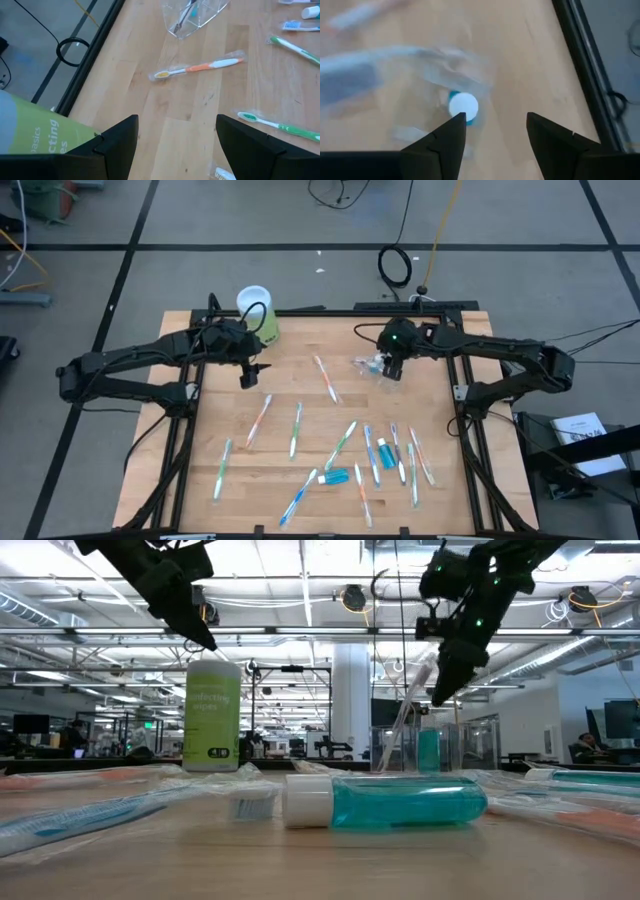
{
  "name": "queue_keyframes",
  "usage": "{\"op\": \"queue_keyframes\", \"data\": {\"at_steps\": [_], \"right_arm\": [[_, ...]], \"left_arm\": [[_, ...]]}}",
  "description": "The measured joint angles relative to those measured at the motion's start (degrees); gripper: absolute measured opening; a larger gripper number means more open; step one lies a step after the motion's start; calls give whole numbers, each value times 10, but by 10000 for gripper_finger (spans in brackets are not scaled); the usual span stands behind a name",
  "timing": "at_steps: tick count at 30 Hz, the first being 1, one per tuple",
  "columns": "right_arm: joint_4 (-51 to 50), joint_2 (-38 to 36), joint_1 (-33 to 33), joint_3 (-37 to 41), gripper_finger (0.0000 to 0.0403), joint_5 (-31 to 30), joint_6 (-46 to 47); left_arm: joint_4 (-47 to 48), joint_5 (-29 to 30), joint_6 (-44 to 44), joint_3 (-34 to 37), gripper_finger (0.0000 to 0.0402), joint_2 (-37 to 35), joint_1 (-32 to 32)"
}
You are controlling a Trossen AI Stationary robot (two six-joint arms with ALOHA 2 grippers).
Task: Pick & Place toothbrushing station
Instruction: Adjust the violet toothbrush in the transparent organizer
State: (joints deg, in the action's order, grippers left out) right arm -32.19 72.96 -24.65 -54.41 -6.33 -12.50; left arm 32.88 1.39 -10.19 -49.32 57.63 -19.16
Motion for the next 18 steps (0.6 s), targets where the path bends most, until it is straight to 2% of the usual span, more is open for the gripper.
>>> {"op": "queue_keyframes", "data": {"at_steps": [4,6,11,18], "right_arm": [[6,-19,5,0,199,86,16],[19,-21,11,0,200,109,33],[43,-21,28,0,203,109,33],[131,-22,34,0,199,106,25]], "left_arm": [[0,0,1,0,271,0,0],[0,0,0,0,271,0,0],[0,0,0,0,271,0,0],[0,0,0,0,271,0,0]]}}
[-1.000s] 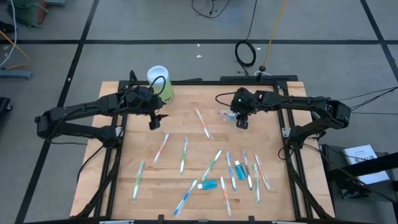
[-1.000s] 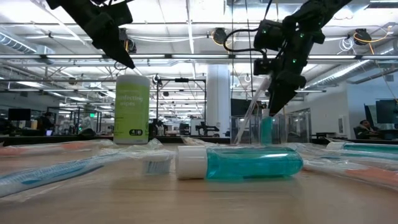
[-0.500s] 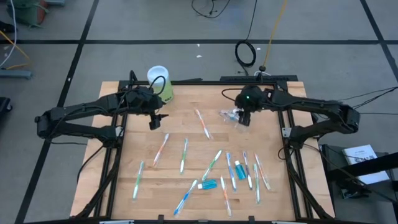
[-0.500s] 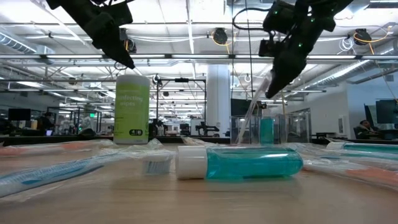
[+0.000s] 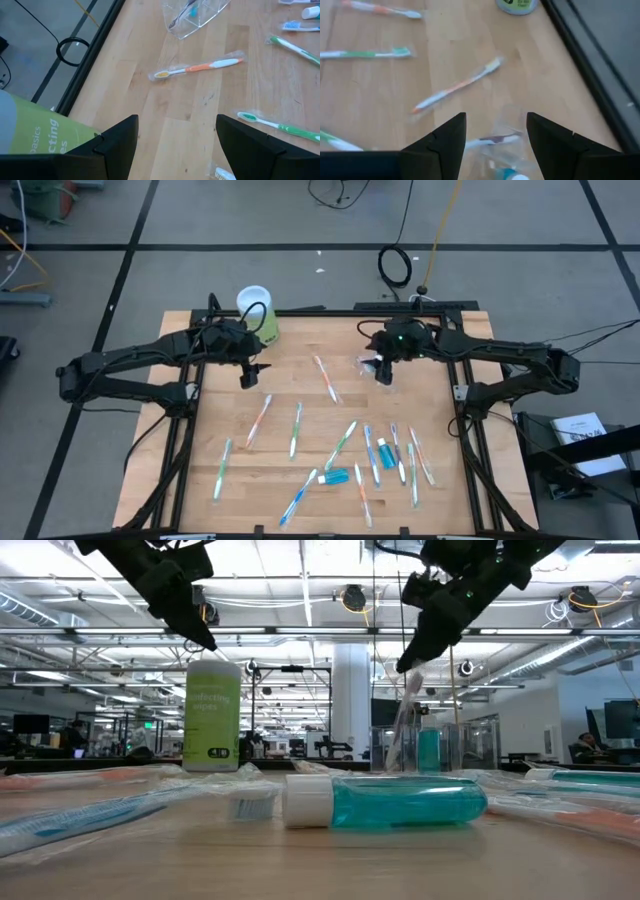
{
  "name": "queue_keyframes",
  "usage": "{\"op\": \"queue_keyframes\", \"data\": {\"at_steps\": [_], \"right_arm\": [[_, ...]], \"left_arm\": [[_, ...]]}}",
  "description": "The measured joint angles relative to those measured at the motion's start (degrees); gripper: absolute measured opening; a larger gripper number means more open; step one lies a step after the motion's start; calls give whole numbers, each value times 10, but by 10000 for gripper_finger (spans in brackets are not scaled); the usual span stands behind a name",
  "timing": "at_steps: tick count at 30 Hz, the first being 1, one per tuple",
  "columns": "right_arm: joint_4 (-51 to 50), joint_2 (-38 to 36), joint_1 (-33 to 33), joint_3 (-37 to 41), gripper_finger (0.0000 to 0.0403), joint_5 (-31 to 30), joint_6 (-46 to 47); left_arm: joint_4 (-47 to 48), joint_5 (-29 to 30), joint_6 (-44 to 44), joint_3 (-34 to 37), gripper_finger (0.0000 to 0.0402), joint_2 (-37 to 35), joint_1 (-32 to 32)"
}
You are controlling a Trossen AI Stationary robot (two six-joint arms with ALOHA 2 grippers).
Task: Pick & Place toothbrushing station
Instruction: Adjust the violet toothbrush in the transparent organizer, then put the orange toothbrush into the transparent organizer
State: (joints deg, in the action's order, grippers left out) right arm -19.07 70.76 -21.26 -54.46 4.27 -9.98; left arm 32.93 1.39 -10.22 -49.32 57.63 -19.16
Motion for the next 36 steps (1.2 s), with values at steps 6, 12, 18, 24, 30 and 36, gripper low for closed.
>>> {"op": "queue_keyframes", "data": {"at_steps": [6,12,18,24,30,36], "right_arm": [[-13,-30,7,0,200,-55,-45],[-13,-51,62,1,201,60,-43],[36,-29,141,59,201,-2,-83],[124,-27,171,123,201,-134,-162],[161,-27,155,139,190,-304,-296],[223,-27,96,140,179,-313,-333]], "left_arm": [[1,0,0,0,271,0,0],[1,0,0,0,271,0,1],[1,0,0,0,271,0,1],[0,0,0,0,271,0,1],[0,0,0,0,271,0,1],[-1,0,0,0,271,0,1]]}}
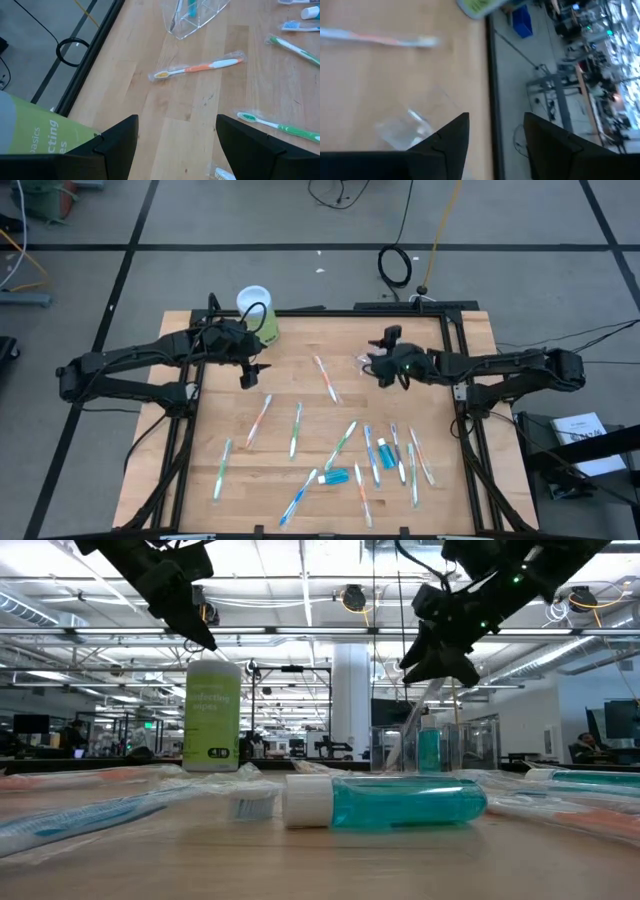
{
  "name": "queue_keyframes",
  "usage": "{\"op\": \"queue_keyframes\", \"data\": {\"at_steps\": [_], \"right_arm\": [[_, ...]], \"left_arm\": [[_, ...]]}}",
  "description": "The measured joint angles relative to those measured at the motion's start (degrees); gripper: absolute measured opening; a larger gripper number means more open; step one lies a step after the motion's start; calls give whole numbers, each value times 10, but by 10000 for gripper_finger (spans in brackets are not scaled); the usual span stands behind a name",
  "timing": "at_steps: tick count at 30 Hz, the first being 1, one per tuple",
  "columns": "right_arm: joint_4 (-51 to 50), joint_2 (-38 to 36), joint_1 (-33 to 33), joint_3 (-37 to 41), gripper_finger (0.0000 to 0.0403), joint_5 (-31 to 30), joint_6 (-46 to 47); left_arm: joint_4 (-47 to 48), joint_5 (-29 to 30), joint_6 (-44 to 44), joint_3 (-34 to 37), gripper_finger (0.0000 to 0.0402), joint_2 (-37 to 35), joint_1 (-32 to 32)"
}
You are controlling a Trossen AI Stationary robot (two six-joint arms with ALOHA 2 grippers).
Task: Pick & Place toothbrushing station
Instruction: Put the orange toothbrush into the transparent organizer
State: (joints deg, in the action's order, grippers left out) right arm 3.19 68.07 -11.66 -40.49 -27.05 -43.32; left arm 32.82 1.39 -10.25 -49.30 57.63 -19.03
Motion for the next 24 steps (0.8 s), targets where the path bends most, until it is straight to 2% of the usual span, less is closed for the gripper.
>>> {"op": "queue_keyframes", "data": {"at_steps": [9,12,17,20,24], "right_arm": [[1,0,-78,0,166,-1,-28],[9,0,-83,0,163,-15,-54],[87,-2,-63,0,158,-44,-67],[130,-2,-32,0,157,-42,-31],[116,-2,20,0,157,-12,96]], "left_arm": [[0,0,0,0,271,0,0],[0,0,0,0,271,0,0],[0,0,0,0,271,0,0],[0,0,0,0,271,0,0],[0,0,0,0,271,0,0]]}}
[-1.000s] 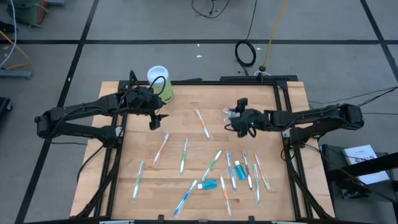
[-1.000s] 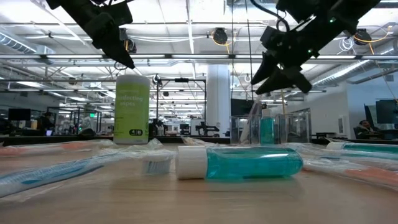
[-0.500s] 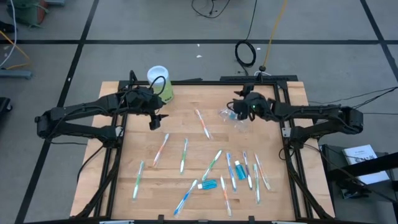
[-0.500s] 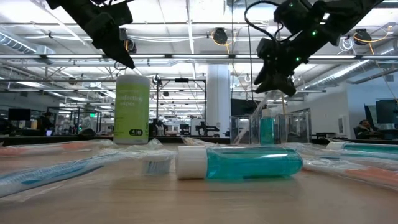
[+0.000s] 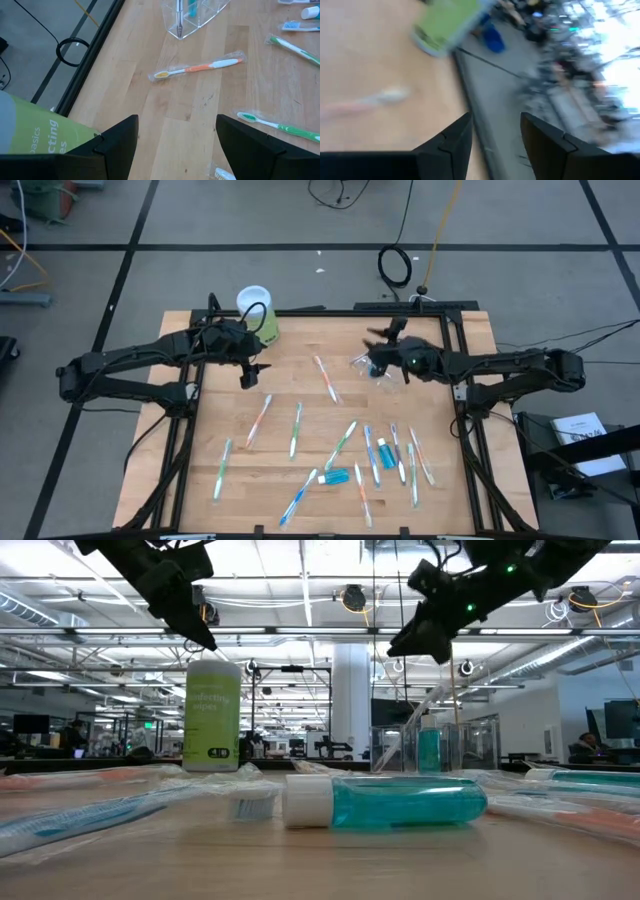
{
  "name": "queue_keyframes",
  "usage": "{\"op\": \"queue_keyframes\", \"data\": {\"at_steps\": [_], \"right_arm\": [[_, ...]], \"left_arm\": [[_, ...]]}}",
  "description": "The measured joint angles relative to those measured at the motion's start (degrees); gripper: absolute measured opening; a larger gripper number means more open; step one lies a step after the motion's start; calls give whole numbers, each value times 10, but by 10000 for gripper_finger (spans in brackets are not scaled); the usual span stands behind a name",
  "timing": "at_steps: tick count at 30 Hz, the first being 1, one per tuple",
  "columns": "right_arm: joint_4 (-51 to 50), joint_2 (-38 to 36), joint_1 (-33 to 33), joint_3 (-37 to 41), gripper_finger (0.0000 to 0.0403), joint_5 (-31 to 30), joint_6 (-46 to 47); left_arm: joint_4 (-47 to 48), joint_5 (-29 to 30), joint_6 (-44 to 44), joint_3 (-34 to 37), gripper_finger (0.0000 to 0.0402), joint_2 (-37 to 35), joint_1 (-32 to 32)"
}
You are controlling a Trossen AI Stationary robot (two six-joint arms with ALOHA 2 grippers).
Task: Pick & Place toothbrushing station
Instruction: Put the orange toothbrush into the transparent organizer
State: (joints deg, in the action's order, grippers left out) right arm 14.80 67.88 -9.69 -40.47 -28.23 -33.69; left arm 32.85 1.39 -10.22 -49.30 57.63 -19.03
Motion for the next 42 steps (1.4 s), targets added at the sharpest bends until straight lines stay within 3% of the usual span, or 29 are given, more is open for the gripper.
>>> {"op": "queue_keyframes", "data": {"at_steps": [8,11,16,23,30,34,39,42], "right_arm": [[-75,11,58,0,157,159,321],[-60,41,71,0,157,180,372],[-8,151,82,-29,157,179,371],[-213,293,69,-259,153,179,325],[-364,420,8,-460,155,179,330],[-375,470,-38,-504,161,189,358],[-370,507,-87,-523,166,284,388],[-356,527,-96,-523,166,298,379]], "left_arm": [[0,0,11,0,271,0,0],[0,1,17,0,271,0,0],[-7,1,16,0,271,0,0],[-68,1,19,0,271,0,0],[-62,1,37,0,271,0,0],[-22,1,36,0,271,0,0],[12,2,16,0,271,0,0],[13,2,13,0,271,0,0]]}}
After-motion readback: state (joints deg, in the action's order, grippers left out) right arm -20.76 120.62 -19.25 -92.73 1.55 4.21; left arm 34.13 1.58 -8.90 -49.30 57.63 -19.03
